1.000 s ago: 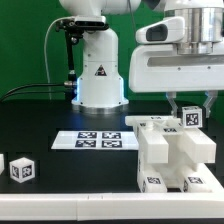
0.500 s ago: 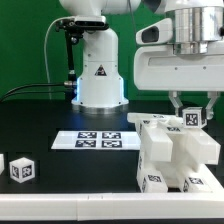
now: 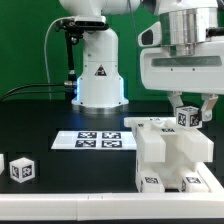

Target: Assemble chair

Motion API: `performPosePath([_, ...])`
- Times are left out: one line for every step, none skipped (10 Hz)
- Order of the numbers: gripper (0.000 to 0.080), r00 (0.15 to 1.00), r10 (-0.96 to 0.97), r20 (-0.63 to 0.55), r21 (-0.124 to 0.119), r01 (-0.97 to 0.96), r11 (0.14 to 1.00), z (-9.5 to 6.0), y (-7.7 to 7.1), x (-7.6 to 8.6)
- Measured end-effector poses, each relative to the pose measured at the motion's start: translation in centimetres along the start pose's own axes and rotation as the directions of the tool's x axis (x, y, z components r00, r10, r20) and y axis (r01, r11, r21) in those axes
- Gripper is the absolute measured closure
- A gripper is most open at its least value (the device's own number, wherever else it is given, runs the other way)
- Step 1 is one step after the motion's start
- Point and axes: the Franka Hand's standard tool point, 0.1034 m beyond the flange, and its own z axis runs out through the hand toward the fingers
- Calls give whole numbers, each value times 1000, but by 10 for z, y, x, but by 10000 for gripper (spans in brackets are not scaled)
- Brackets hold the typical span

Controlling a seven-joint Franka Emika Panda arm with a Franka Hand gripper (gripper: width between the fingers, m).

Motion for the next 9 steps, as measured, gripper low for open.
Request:
performPosePath([249, 1000, 5, 2, 1, -5, 1000, 0, 0, 0])
performPosePath([249, 995, -102, 0, -1, 102, 995, 0, 0, 0])
performPosePath([169, 966, -260, -3, -1, 260, 966, -1, -2, 0])
performPosePath([169, 903, -429, -8, -6, 429, 903, -2, -4, -1])
performPosePath([153, 862, -506, -8, -9, 506, 862, -1, -6, -5])
performPosePath([151, 827, -563, -8, -9, 562, 827, -2, -5, -4])
performPosePath([151, 788, -616, -7, -10, 616, 788, -2, -5, -3])
performPosePath([151, 709, -705, -8, -17, 705, 709, -1, -4, -1])
performPosePath([151, 543, -840, -2, -38, 839, 543, 0, 0, 6])
